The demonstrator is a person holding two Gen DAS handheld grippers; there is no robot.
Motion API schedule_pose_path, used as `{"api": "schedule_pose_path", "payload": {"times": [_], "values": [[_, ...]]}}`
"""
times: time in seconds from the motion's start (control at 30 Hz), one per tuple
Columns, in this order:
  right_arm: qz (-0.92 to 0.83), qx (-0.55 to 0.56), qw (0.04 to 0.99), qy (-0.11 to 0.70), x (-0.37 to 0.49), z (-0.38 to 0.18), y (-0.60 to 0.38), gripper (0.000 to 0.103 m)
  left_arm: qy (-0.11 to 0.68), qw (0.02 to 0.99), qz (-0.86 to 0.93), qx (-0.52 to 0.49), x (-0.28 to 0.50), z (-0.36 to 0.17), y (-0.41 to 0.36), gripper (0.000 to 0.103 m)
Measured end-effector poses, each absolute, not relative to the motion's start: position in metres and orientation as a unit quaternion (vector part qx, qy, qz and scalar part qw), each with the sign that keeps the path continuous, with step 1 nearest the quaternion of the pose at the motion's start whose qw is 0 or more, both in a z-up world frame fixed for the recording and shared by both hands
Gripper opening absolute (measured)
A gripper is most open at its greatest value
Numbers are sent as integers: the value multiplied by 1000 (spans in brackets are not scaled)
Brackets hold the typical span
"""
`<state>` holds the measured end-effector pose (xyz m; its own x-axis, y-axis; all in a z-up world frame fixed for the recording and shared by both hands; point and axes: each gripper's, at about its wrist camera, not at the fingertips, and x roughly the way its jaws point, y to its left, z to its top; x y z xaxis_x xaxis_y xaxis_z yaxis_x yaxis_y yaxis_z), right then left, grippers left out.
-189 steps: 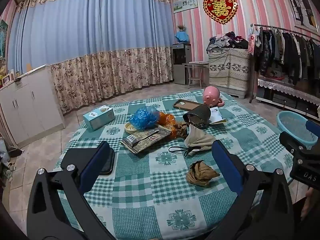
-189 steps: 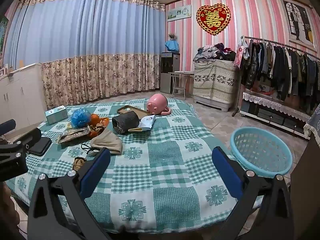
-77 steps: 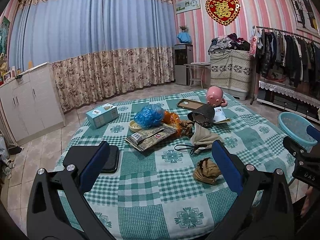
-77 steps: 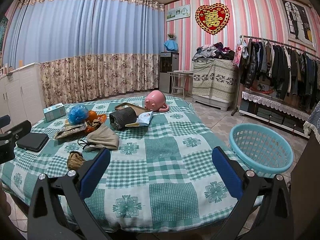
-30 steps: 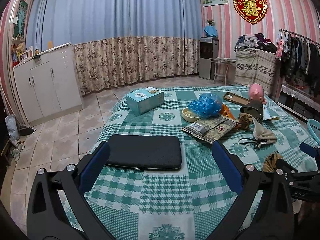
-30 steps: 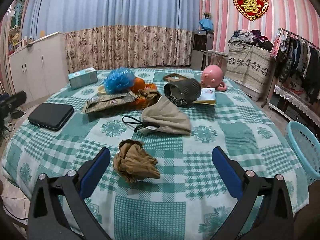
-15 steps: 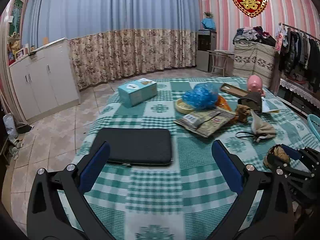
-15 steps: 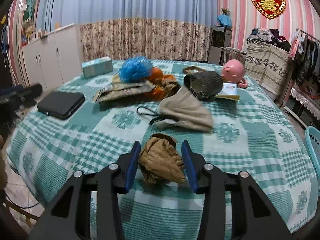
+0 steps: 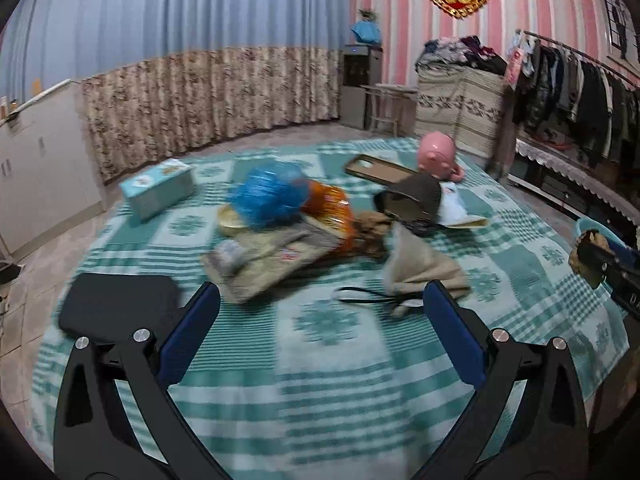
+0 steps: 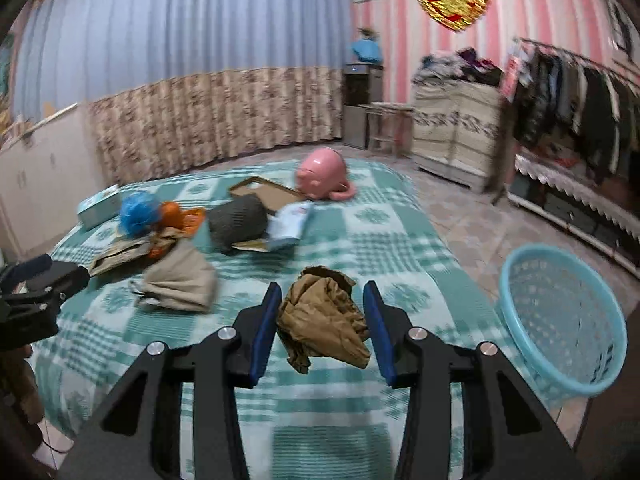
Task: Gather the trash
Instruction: 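Carry the brown cloth to the blue basket with the right tool while the left tool grasps the beige bag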
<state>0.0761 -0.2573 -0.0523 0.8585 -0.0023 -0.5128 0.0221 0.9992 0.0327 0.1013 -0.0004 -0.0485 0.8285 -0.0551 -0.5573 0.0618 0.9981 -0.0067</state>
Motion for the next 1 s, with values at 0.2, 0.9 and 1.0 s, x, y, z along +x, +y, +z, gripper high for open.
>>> {"api": "schedule_pose_path", "payload": {"times": [0.2, 0.9, 1.0], "values": [[-23, 34, 958, 283, 87, -72, -273, 43, 320, 947, -27, 5, 132, -69, -29, 98], [-62, 68, 957, 277, 72, -74, -303, 43, 373, 921, -110, 40, 143, -79, -68, 14], [-76, 78, 957, 269, 61, -61, -311, 43, 354, 925, -137, 30, 130, -57, -68, 12]]}}
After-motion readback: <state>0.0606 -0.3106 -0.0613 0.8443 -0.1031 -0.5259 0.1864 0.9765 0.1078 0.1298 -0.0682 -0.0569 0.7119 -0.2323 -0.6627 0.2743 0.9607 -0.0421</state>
